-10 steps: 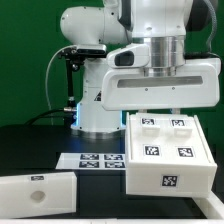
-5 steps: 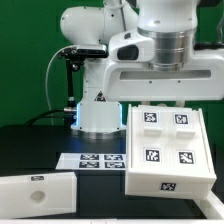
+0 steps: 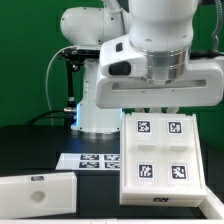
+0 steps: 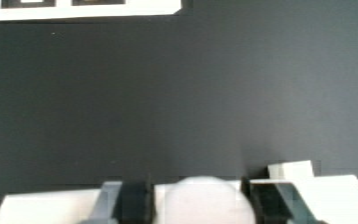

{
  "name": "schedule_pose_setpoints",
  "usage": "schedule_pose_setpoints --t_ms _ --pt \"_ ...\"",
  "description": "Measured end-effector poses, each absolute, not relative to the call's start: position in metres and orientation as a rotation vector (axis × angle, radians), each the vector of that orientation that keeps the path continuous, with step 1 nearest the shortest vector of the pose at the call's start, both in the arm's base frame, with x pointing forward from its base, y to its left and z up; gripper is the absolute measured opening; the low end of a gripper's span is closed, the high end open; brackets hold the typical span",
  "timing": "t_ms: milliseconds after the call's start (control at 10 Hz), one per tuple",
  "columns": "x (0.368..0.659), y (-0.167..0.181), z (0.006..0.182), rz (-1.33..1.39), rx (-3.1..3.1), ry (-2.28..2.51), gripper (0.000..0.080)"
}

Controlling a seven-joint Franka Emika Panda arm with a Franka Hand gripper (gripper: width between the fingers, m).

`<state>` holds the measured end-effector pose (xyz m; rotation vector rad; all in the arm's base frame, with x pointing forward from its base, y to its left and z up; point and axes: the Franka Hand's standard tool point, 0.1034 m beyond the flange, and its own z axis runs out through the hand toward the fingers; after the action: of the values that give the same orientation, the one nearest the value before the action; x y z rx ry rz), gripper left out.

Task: Assemble cabinet

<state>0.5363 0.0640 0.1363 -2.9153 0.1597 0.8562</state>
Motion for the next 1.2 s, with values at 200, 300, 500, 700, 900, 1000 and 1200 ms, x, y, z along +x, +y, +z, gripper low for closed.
schedule_pose_setpoints --t_ms 200,300,500,700,900,1000,1200 --pt "0.535 0.064 0.134 0.859 -2.915 0.156 0.0222" --pt "0.533 0.064 0.134 0.875 -2.91 0.147 0.0222" --pt "0.545 0.062 0.14 0.935 -2.853 -0.022 0.0222" --pt "0.549 0.062 0.136 0.926 -2.85 -0.044 0.0222" --pt "0.546 0.061 0.137 0.962 -2.841 -0.041 0.0222" --pt "0.534 0.06 0.148 1.146 -2.778 -0.025 0.0222" --pt "0.549 0.062 0.149 1.208 -2.748 -0.055 0.0222"
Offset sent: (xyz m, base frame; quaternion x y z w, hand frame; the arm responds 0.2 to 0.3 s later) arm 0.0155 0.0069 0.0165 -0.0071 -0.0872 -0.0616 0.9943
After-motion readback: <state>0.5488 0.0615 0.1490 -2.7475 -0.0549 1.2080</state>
